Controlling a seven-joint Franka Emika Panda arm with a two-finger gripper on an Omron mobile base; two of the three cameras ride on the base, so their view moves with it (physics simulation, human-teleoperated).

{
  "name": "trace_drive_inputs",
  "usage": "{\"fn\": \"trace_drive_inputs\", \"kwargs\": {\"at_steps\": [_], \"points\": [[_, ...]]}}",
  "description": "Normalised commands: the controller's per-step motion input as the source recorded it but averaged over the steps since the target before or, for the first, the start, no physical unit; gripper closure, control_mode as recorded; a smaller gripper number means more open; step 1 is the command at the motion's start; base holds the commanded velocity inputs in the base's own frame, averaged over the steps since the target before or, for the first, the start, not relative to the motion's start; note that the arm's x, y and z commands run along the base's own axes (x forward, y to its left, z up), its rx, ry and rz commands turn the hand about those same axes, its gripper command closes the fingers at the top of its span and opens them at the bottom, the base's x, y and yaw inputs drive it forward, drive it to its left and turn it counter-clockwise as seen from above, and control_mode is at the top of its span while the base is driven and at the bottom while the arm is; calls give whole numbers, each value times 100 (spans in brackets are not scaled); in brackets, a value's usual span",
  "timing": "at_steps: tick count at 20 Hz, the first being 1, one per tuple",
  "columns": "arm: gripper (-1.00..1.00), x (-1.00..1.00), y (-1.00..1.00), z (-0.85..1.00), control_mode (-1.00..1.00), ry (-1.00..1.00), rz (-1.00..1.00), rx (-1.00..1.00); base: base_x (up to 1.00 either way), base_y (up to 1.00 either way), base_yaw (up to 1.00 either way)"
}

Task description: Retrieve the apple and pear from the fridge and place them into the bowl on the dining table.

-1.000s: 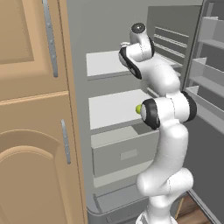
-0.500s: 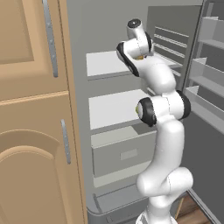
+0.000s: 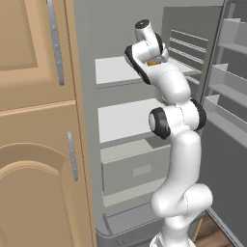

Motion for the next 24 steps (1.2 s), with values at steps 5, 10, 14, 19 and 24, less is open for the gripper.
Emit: {"fn": "trace_drive_inputs", "kwargs": {"at_steps": [5,10,14,19,24], "points": [[100,2,-6,-38,-100,0,-6,0,0,0,0],[100,0,-15,-49,-100,0,-5,0,0,0,0],[100,-17,-21,-56,-100,0,-4,0,0,0,0],[100,-62,3,-37,-100,-6,-2,0,0,0,0],[100,-100,33,-12,-100,-8,-1,0,0,0,0]]}}
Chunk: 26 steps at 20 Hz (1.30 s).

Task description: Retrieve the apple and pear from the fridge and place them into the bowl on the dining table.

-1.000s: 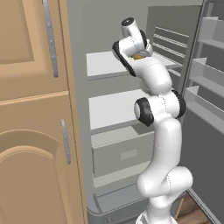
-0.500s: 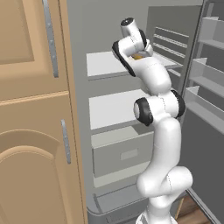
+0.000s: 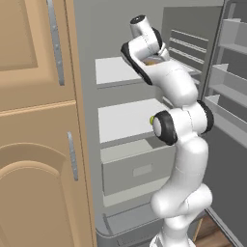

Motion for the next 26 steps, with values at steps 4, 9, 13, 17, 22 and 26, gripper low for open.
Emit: {"fn": "trace_drive_inputs", "kwargs": {"at_steps": [4,9,13,17,22,26], "points": [[100,-100,50,-15,-100,-7,0,2,0,0,0],[100,-100,31,-23,-100,-6,0,8,0,0,0],[100,-100,2,-6,-100,-7,0,12,0,0,0],[100,-100,-30,0,-100,-13,1,16,0,0,0],[100,-100,-44,0,-100,-14,13,20,0,0,0],[100,-100,-23,0,-100,-14,24,14,0,0,0]]}}
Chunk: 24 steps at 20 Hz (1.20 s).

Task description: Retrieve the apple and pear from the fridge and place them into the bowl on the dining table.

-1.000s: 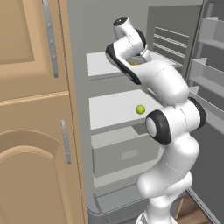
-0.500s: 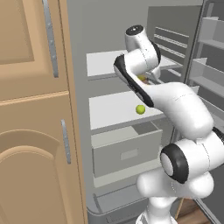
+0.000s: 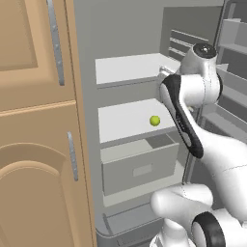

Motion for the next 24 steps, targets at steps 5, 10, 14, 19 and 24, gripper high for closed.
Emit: {"fn": "trace_drive_inputs", "kwargs": {"at_steps": [5,10,14,19,24], "points": [[100,-99,-4,-2,-100,-12,29,2,0,0,0],[100,-68,6,0,-100,-5,28,-1,0,0,0],[100,-23,8,1,-100,-2,18,-8,0,0,0],[100,-24,1,10,-100,0,11,-7,0,0,0],[100,-16,0,2,100,0,4,-2,-28,2,4]]}}
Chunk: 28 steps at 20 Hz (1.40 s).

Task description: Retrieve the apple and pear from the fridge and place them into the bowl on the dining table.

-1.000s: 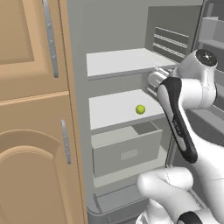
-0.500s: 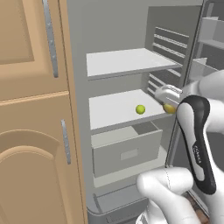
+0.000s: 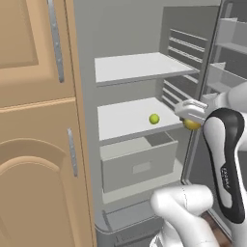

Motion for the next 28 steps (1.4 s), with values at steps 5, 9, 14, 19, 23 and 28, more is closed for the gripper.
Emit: {"fn": "trace_drive_inputs", "kwargs": {"at_steps": [5,9,14,19,23,28], "points": [[100,0,0,0,100,0,0,0,-50,18,6],[100,0,0,0,100,0,0,0,-58,42,3],[100,0,0,0,100,0,0,0,-54,63,0],[100,0,0,0,100,0,0,0,-68,75,0],[100,0,0,0,100,0,0,0,-92,66,0],[100,0,0,0,100,0,0,0,-100,36,0]]}}
